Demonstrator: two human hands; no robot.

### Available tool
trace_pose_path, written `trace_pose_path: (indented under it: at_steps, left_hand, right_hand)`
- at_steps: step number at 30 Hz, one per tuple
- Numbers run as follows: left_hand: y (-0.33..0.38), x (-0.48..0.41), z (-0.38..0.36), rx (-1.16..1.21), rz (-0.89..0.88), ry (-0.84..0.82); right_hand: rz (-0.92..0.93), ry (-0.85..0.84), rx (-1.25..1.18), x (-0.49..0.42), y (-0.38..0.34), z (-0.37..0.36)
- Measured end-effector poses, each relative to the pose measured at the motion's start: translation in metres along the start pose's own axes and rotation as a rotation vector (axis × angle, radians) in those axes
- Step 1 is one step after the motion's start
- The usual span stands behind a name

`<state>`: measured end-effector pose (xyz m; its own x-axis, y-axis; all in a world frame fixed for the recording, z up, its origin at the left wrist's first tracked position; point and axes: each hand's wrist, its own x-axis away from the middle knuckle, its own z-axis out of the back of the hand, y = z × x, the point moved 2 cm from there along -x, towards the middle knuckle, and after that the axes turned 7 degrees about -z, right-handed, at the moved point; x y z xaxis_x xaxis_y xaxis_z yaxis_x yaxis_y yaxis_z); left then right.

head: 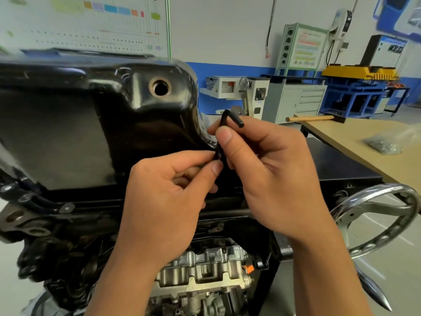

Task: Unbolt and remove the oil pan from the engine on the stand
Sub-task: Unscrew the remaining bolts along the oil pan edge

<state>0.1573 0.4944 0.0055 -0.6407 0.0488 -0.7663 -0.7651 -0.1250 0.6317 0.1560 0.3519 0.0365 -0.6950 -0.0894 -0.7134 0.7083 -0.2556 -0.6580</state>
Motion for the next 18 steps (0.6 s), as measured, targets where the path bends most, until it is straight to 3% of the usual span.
trace_pose_path:
  at_steps: [7,18]
  left_hand:
    - [0.0019,-0.0029,0.0046,-0.071,-0.034,-0.099]
    - [0.0012,-0.0023,0.0006,-0.069,-0.040,-0.112]
  right_hand:
    - [0.017,-0.042,0.037,0.0013,-0.0015,0.0046]
    - [-0.020,-0.033,-0.008,0.0081,-0.0014,0.0084]
